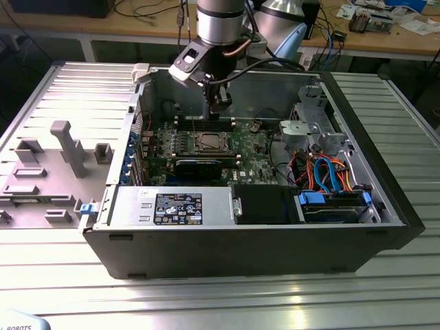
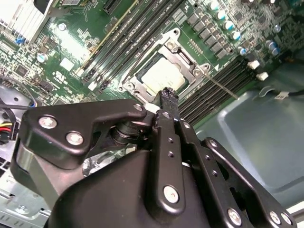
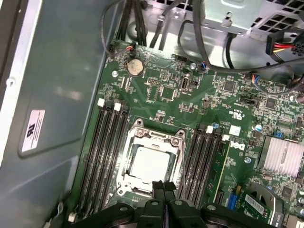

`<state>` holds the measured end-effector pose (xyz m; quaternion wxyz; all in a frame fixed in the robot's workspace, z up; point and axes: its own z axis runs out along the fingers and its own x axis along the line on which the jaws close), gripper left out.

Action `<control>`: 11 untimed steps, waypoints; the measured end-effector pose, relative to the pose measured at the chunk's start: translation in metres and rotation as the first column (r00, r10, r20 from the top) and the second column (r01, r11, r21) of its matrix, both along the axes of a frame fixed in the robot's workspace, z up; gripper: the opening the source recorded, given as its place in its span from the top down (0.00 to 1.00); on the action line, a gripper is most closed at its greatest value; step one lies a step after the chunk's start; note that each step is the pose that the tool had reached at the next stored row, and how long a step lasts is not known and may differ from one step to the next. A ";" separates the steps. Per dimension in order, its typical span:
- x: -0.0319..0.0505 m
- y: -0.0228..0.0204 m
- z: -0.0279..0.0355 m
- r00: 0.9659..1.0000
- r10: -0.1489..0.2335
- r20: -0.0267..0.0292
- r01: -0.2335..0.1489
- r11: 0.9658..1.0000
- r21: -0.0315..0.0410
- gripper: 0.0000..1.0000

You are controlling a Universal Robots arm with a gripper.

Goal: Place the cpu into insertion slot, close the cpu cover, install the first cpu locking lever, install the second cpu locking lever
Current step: 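Install the first cpu locking lever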

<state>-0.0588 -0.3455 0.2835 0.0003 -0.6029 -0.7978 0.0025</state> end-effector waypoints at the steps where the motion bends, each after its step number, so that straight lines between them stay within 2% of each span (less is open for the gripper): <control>1: -0.0005 -0.0002 0.0000 1.000 0.011 0.000 -0.011 1.000 0.000 0.89; 6: -0.0024 -0.0010 0.0000 0.998 0.068 0.000 -0.068 0.998 0.000 0.89; 11: -0.0043 -0.0018 0.0000 0.991 0.135 0.000 -0.135 0.991 0.000 0.89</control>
